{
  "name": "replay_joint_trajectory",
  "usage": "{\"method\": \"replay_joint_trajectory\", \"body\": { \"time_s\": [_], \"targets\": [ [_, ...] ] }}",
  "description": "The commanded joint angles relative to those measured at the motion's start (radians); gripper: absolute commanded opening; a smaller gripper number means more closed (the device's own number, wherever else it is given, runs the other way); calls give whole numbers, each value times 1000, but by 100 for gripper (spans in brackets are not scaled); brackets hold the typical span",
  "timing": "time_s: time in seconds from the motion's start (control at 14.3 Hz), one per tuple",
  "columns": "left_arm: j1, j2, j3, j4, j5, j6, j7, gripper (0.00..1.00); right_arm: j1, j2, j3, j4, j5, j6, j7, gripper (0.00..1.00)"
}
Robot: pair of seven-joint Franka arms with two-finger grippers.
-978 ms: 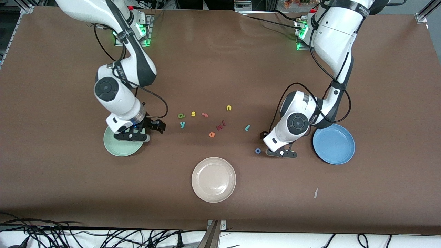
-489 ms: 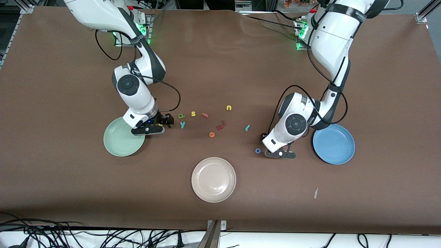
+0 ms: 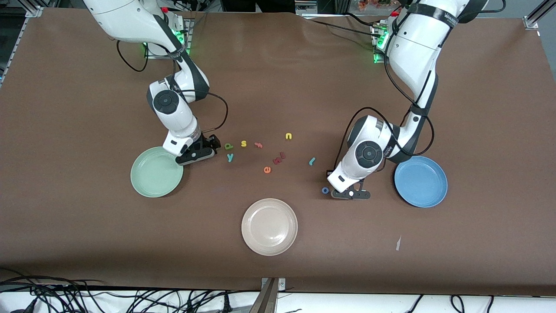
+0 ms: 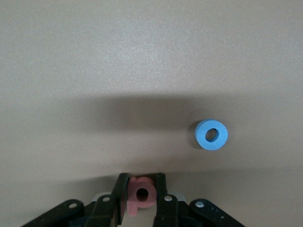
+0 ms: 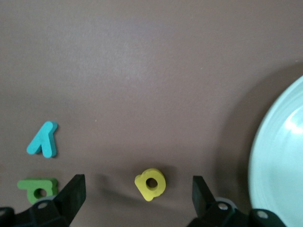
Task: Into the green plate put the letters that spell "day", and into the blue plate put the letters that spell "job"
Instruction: 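Grasp the red p with the left gripper while the right gripper lowers, then release the red p onto the blue plate while the right gripper grasps yellow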
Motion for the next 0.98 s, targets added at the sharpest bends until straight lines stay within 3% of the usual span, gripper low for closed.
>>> {"method": "replay_joint_trajectory", "body": {
  "time_s": [0.0, 0.14, 0.35, 0.63, 0.91],
  "targets": [
    [-14, 18, 10, 16, -21, 9, -15, 2, -14, -1, 7, -53, -13, 82, -58, 100],
    [4, -7, 13, 23, -17, -26, -12, 0, -23, 13, 7, -59, -13, 110, -87, 100],
    [66, -36, 16, 102, -6, -241, 87, 0, -33, 16, 7, -54, -14, 116, -110, 99],
    [175, -67, 24, 127, 5, -407, 322, 0, -37, 16, 7, -42, -13, 113, -124, 87],
    [261, -57, 30, 115, 173, -424, 505, 0, -36, 17, 7, -44, -11, 113, -129, 72]
  ]
}}
